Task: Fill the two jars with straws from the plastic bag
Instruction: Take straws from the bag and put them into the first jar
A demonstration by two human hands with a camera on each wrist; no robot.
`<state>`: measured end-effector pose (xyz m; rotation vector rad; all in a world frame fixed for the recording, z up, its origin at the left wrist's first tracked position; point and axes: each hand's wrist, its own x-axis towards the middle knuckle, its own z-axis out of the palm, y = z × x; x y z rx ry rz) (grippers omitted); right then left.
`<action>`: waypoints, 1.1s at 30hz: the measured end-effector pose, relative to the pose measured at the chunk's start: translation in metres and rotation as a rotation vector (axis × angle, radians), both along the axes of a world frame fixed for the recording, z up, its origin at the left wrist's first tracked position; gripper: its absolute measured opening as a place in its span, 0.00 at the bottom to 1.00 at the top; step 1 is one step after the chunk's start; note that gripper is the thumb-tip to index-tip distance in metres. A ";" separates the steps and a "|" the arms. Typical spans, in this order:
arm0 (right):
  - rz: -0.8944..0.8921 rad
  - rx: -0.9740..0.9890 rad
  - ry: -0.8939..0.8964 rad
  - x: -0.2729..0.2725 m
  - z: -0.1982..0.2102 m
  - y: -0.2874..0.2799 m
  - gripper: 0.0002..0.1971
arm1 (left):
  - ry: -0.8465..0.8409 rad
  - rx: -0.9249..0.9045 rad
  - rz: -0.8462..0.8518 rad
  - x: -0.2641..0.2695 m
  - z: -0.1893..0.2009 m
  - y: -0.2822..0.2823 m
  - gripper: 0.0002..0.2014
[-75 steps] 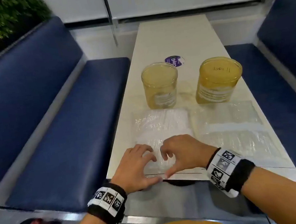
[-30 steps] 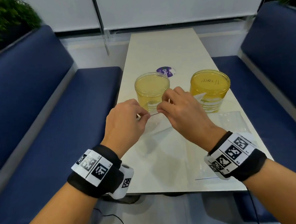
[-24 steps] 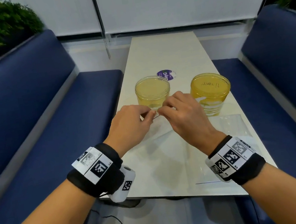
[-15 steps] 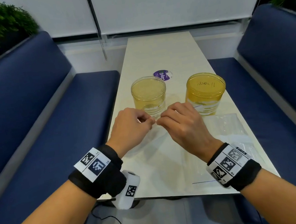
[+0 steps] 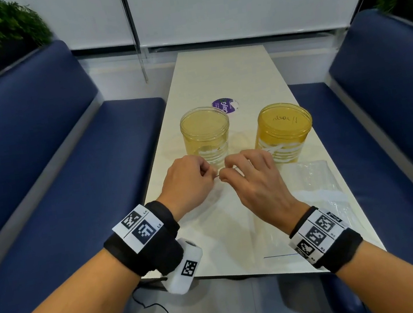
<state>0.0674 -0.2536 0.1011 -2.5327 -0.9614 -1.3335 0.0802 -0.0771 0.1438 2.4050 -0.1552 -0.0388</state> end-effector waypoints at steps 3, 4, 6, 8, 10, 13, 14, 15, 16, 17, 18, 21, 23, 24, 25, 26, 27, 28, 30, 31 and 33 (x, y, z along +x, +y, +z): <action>-0.008 -0.052 -0.033 0.005 0.000 -0.005 0.05 | 0.034 -0.004 -0.121 -0.003 0.000 0.000 0.07; -0.006 -0.067 -0.040 0.006 0.000 -0.006 0.06 | 0.031 0.005 -0.140 -0.003 0.001 0.000 0.07; 0.001 -0.087 -0.028 0.006 -0.002 -0.005 0.08 | 0.015 0.014 -0.117 -0.002 0.000 0.000 0.07; -0.004 -0.090 -0.010 0.006 -0.004 -0.004 0.08 | 0.013 0.024 -0.072 0.000 0.000 -0.001 0.07; -0.006 -0.093 0.006 0.004 -0.005 -0.004 0.09 | 0.015 0.063 -0.056 0.001 0.000 -0.005 0.07; 0.038 -0.091 0.026 -0.004 -0.006 -0.008 0.08 | -0.065 0.176 0.066 0.008 0.005 0.000 0.08; 0.056 -0.093 0.038 -0.008 -0.008 -0.010 0.08 | -0.081 0.166 0.098 0.011 0.008 0.005 0.08; 0.062 -0.099 0.057 -0.011 -0.009 -0.013 0.08 | -0.085 0.143 0.098 0.014 0.011 0.009 0.08; 0.065 -0.105 0.092 -0.013 -0.010 -0.017 0.07 | -0.080 0.121 0.079 0.015 0.014 0.011 0.08; 0.070 -0.104 0.141 -0.015 -0.010 -0.022 0.06 | -0.079 0.110 0.056 0.015 0.016 0.013 0.08; 0.081 -0.096 0.194 -0.015 -0.009 -0.026 0.04 | -0.091 0.107 0.037 0.015 0.017 0.013 0.08; 0.099 -0.072 0.255 -0.014 -0.002 -0.036 0.03 | -0.164 0.112 -0.021 0.014 0.020 0.014 0.09; 0.075 -0.079 0.224 -0.013 0.003 -0.037 0.05 | -0.191 0.191 -0.101 0.015 0.022 0.013 0.17; 0.045 -0.086 0.212 -0.011 0.006 -0.037 0.07 | -0.205 0.264 -0.124 0.015 0.023 0.011 0.19; -0.001 -0.096 0.204 -0.010 0.007 -0.035 0.10 | -0.224 0.324 -0.121 0.015 0.023 0.009 0.19; -0.063 -0.104 0.202 -0.007 0.008 -0.034 0.14 | -0.244 0.349 -0.094 0.015 0.024 0.007 0.17; -0.142 -0.118 0.209 -0.006 0.009 -0.032 0.19 | -0.256 0.349 -0.050 0.015 0.025 0.006 0.15; -0.241 -0.144 0.240 -0.005 0.011 -0.030 0.22 | -0.264 0.328 -0.002 0.015 0.026 0.005 0.13; -0.470 -0.180 0.362 -0.007 0.017 -0.025 0.27 | -0.266 0.279 0.048 0.016 0.027 0.003 0.13; -0.566 -0.169 0.418 -0.007 0.020 -0.023 0.27 | -0.260 0.268 0.033 0.016 0.027 0.001 0.14; -0.689 -0.102 0.488 -0.004 0.029 -0.019 0.27 | -0.228 0.218 -0.037 0.014 0.026 -0.006 0.19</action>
